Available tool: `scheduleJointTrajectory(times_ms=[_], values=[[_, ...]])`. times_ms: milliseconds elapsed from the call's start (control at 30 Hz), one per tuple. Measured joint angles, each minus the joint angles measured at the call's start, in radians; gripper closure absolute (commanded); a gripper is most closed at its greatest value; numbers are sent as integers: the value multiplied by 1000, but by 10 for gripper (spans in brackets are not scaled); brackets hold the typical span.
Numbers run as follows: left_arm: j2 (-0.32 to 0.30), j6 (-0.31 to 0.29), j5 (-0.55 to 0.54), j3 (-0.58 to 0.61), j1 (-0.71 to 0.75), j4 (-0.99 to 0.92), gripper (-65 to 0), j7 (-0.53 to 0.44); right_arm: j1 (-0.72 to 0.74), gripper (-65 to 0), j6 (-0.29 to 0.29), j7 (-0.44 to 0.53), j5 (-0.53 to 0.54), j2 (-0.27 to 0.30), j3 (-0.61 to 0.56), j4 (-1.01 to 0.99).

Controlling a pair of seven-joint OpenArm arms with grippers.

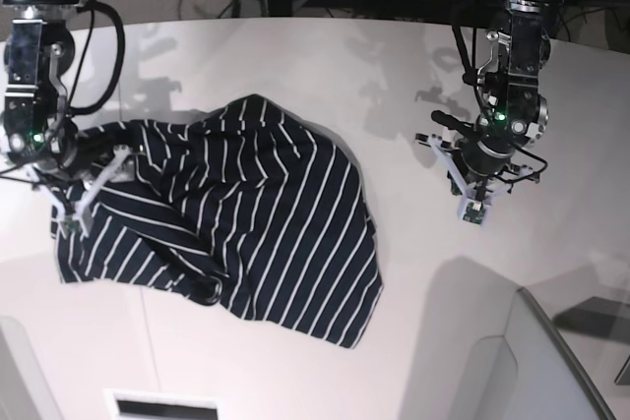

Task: Layout the t-shirt on the table in an organized manner, then fold the t-shirt properly
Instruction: 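Move the right gripper onto the shirt edge and grasp it, then drag the grasped shirt edge away from the left gripper with right gripper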

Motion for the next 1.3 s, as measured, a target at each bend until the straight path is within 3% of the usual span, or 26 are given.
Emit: scheduleJointTrajectory(times_ms=[200, 333, 400, 500, 600, 667, 800, 900, 1033, 1100, 1233, 1300], values=[[-3, 0, 4, -1, 8, 0, 0, 0, -3, -476, -5, 61, 0, 76, 3, -35], [-2, 0, 3, -1, 23, 1, 0, -5, 2, -443, 0, 82, 1, 77, 4, -166], [-2, 0, 3, -1, 31, 1, 0, -3, 0, -321, 4, 114, 5, 69, 2, -187], [-2, 0, 3, -1, 29, 1, 0, -3, -9, 0, 1, 101, 5, 48, 0, -150], [-2, 0, 3, -1, 28, 1, 0, -4, -34, -30, 4, 1, 9, 2, -1, -22], [-3, 0, 5, -2, 28, 1, 0, -3, -45, 0, -3, -81, -3, -37, -15, 97], [-5, 0, 6, -2, 27, 1, 0, -3, -37, -3, -10, -231, 2, -82, -172, 282], [-5, 0, 7, -2, 27, 1, 0, -3, -28, -3, -5, -291, 0, -138, -315, 279], [-5, 0, 7, -2, 21, 1, 0, -3, -10, -17, -2, -285, 10, -188, -457, 184], [-5, 0, 7, -2, 23, 1, 0, -3, 10, -108, -10, -294, -1, -212, -493, 107], [-5, 0, 7, -2, 26, 1, 0, -3, 43, -404, -6, -297, 3, -219, -566, 24], [-4, 0, 6, -2, 25, 1, 0, -4, 35, -437, -8, -306, 19, -203, -559, 78]])
